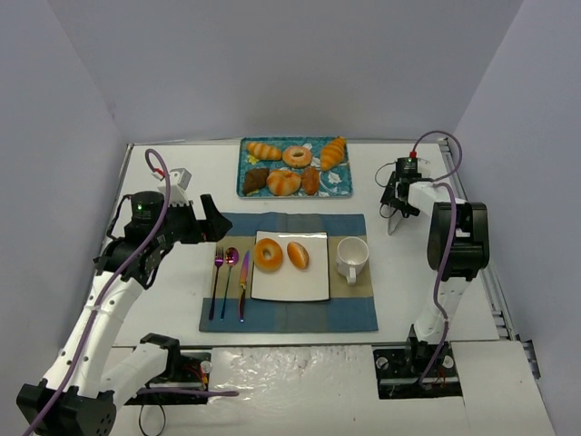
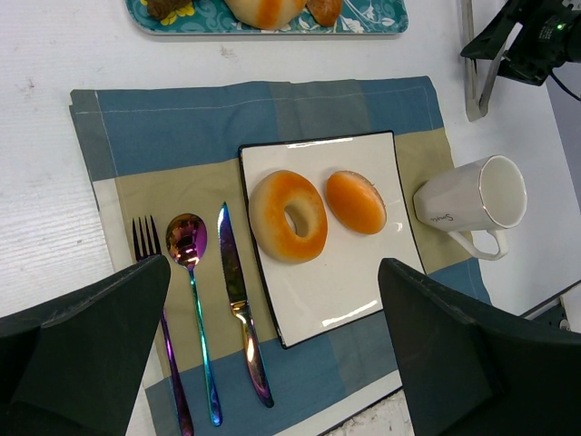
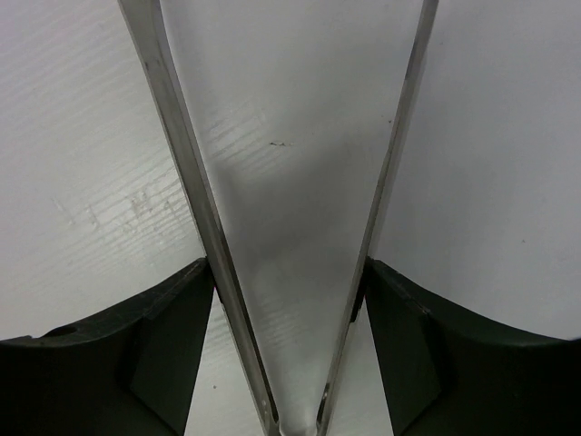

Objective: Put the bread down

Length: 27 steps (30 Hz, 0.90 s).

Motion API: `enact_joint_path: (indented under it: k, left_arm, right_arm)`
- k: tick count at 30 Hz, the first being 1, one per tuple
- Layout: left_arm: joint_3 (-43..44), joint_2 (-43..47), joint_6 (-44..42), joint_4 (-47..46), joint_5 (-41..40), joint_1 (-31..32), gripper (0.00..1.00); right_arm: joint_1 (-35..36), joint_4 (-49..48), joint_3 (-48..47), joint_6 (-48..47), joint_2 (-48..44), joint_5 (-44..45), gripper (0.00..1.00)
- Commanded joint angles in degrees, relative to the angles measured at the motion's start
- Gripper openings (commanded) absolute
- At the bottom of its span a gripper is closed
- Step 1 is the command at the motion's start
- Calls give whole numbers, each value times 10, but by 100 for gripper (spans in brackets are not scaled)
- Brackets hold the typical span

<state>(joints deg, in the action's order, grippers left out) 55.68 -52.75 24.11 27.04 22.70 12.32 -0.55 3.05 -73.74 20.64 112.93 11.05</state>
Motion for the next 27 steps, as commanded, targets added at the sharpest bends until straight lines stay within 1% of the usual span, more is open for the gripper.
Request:
enact_joint_path:
  k: [1, 6, 10, 17, 19, 27]
  left_arm:
    - [11, 5, -6, -35, 7, 3, 97]
    - [10, 4, -6, -35, 6, 3, 97]
    - [10, 2, -6, -35, 5, 3, 97]
    - [9, 1, -6, -34, 6, 3, 97]
    - [10, 1, -6, -35, 7, 3, 97]
    - [9, -1, -5, -36, 6, 3, 97]
  right_arm:
    - [-7, -43, -5, 8, 10, 5, 64]
    - [-7, -41, -2, 12, 25, -1, 68]
    - [-6, -41, 5, 13, 13, -1, 72]
    - [-4, -32, 7, 11, -33, 11, 79]
    - [-3, -14, 6, 9, -52, 15, 81]
    - [-2, 5, 4, 2, -110, 18, 85]
